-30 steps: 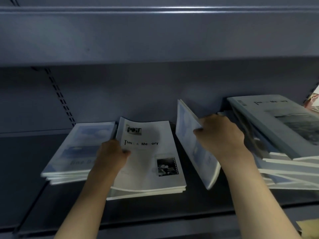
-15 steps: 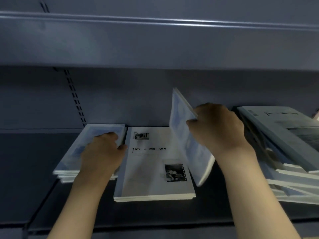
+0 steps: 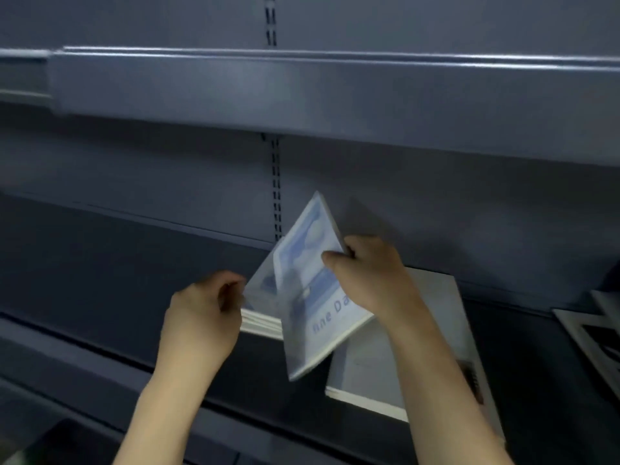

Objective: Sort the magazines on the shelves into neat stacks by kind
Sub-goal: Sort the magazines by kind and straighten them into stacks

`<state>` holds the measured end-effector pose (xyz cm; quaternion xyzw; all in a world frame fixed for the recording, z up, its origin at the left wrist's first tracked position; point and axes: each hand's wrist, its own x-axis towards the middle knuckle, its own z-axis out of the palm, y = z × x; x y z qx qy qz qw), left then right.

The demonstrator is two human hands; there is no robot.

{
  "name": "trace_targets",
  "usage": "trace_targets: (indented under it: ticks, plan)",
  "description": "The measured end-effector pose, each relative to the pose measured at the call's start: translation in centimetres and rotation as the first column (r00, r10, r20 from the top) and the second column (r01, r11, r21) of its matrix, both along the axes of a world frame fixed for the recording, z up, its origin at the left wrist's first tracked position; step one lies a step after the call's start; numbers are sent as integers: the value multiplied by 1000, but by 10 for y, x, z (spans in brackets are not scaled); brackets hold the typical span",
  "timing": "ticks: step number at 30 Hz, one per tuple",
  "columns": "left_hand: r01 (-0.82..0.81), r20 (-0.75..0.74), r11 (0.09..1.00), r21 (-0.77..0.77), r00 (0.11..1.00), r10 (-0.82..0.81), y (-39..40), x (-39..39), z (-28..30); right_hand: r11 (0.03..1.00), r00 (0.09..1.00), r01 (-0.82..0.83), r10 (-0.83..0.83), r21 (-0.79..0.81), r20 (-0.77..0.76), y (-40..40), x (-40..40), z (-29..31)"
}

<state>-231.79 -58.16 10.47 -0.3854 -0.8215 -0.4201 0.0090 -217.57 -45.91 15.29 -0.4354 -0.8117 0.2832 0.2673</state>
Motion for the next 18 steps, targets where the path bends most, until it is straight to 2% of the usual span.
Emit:
trace_targets:
  ticks: [3, 5, 7, 11, 14, 18]
  plan:
    - [-2, 47, 998, 70, 999, -1, -11, -10, -2, 997, 988, 1, -12, -73, -155, 0, -25, -13]
    - [-10, 32, 998, 56, 999, 8, -14, -15, -4, 982, 958, 12, -65, -190, -278, 2, -39, -27]
    - [-14, 37, 999, 34, 999, 13, -16, -16, -7, 954, 937, 58, -154, -293, -315, 7, -48, -48]
    - [-7, 30, 1000, 9, 1000, 7, -16, -20, -15, 939, 967, 213, -241, -270, -75, 16, -48, -80]
    - [23, 21, 1000, 10, 1000, -23, -10, -21, -18, 955, 965, 262, -259, -138, 39, 22, -49, -85]
    - [57, 37, 998, 0, 998, -57, -2, -17, -22, 942, 941, 323, -311, -87, 133, 25, -52, -85]
